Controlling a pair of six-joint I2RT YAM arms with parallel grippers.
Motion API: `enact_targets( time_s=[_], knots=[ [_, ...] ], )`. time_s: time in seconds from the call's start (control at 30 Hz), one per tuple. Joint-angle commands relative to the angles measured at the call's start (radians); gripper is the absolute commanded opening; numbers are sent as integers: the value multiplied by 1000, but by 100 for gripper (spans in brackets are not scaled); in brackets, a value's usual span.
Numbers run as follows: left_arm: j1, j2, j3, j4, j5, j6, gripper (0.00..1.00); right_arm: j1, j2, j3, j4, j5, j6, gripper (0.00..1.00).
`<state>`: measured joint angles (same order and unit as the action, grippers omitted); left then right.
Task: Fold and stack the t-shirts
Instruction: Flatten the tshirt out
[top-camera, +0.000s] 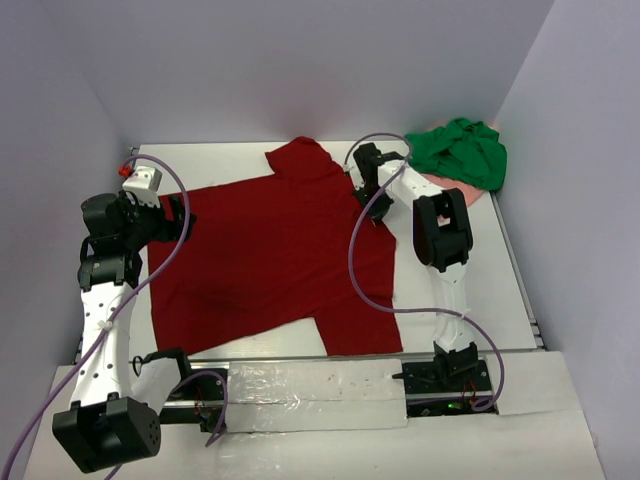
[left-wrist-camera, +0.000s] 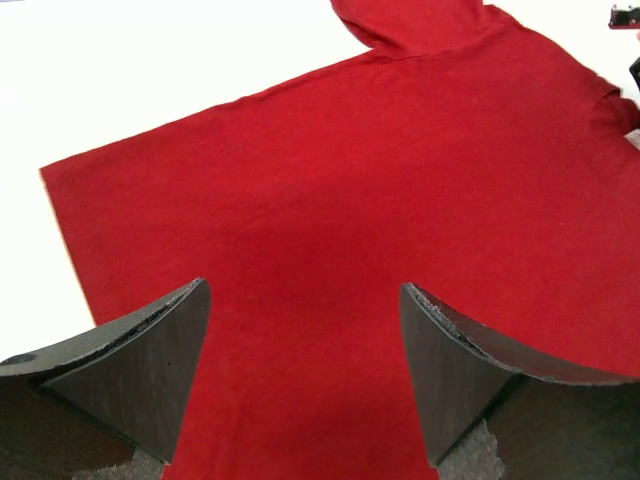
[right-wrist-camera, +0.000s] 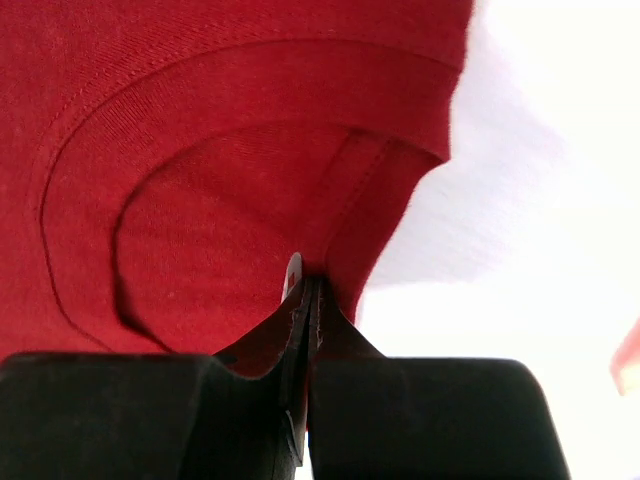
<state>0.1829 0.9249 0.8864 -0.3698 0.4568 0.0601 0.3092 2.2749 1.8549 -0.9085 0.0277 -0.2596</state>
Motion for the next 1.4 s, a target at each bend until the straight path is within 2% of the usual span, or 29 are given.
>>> enact_targets(
  time_s=[0.0, 0.17, 0.57, 0.93, 0.97, 1.0, 1.1, 1.13, 1.2, 1.27, 1.37],
  knots=[
    [1, -6, 33, 37, 14, 1, 85, -10, -49, -58, 6, 202, -33, 0],
    [0, -15, 31, 31, 19, 3, 85, -51, -93, -106, 31, 267, -46, 0],
    [0, 2, 10, 22, 57, 12, 85, -183, -153, -244, 86, 271, -72, 0],
    [0, 181, 14, -37, 186, 63, 82, -118, -166, -157, 56, 103, -49, 0],
    [0, 201, 16, -52, 189, 67, 80, -114, -173, -151, 43, 25, -58, 0],
    [0, 245, 20, -57, 191, 69, 79, -113, -189, -151, 42, -27, -69, 3],
    [0, 336, 25, -64, 186, 66, 71, -113, -290, -178, 78, -230, -87, 49],
    [-2, 359, 25, -67, 195, 67, 67, -113, -364, -213, 100, -265, -79, 72],
    [-3, 425, 37, -84, 200, 63, 50, -113, -441, -247, 186, -330, -63, 76],
    [-16, 469, 51, -109, 210, 70, 26, -113, -534, -275, 239, -351, -35, 76],
    [-42, 555, 82, -170, 204, 95, 6, -113, -595, -249, 237, -353, 0, 76]
  ],
)
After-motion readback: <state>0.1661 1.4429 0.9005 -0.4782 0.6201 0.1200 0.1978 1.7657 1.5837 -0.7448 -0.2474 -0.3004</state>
